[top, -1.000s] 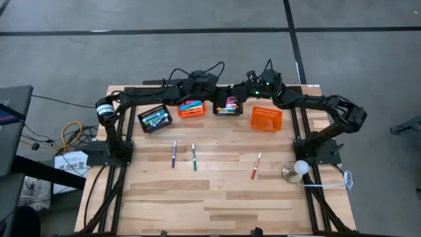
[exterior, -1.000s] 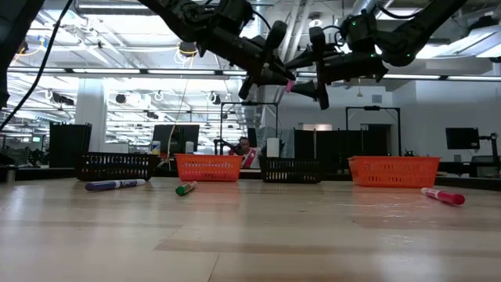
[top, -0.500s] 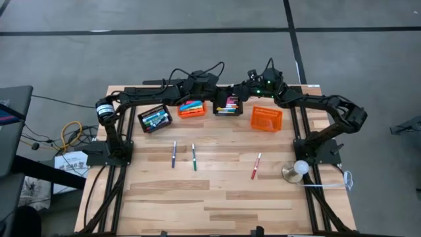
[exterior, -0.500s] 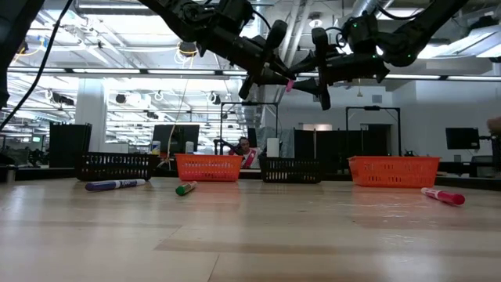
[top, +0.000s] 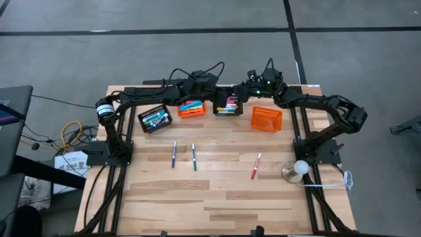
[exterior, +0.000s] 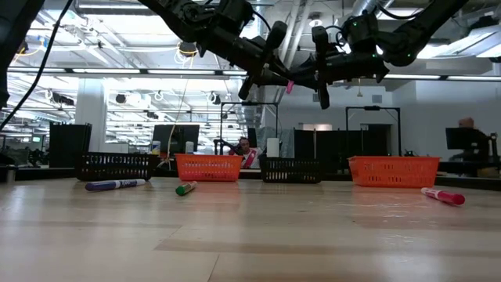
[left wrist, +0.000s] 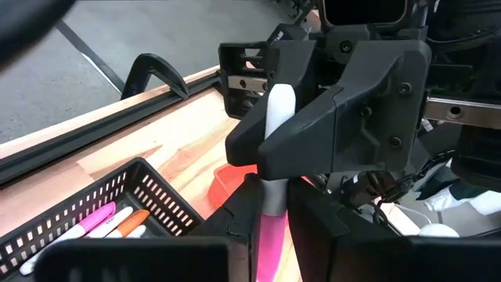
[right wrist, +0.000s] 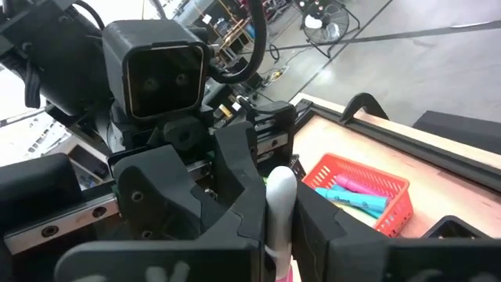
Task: Pick & Place Markers
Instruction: Put the small pink highlighter pen into the right black bin
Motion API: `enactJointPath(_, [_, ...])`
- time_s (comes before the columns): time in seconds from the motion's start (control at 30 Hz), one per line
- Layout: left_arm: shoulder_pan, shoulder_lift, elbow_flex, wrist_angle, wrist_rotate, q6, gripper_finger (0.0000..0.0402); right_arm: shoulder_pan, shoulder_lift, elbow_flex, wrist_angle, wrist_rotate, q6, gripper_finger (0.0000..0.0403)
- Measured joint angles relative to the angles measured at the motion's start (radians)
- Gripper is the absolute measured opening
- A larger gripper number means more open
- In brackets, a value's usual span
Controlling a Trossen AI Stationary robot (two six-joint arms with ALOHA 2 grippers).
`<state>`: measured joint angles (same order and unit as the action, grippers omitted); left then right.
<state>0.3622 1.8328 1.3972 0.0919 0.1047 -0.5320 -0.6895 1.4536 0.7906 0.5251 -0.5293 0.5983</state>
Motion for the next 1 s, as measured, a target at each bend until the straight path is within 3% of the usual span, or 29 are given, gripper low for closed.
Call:
enactJointPath(0.4, [-0.002, 0.002, -0.001, -0.002, -0.009, 0.000, 0.0071, -0.023, 0.000, 0.000, -0.012, 0.001, 0.004, 0.0026])
enactJointPath(0.57, [-0.003, 0.002, -0.015, -0.002, -0.003, 0.000, 0.0114, -0.042, 0.000, 0.000, -0.021, 0.016, 0.002, 0.0026])
enactJointPath(0.83, [-0.002, 0.002, -0.037, -0.023, 0.043, -0.005, 0.0215, -0.060, -0.001, 0.000, -0.049, 0.007, -0.003, 0.0026])
enactJointPath(1.0, [-0.009, 0.001, -0.037, -0.136, 0.061, -0.004, 0.0244, -0.057, -0.002, 0.000, -0.141, 0.007, -0.052, 0.0026])
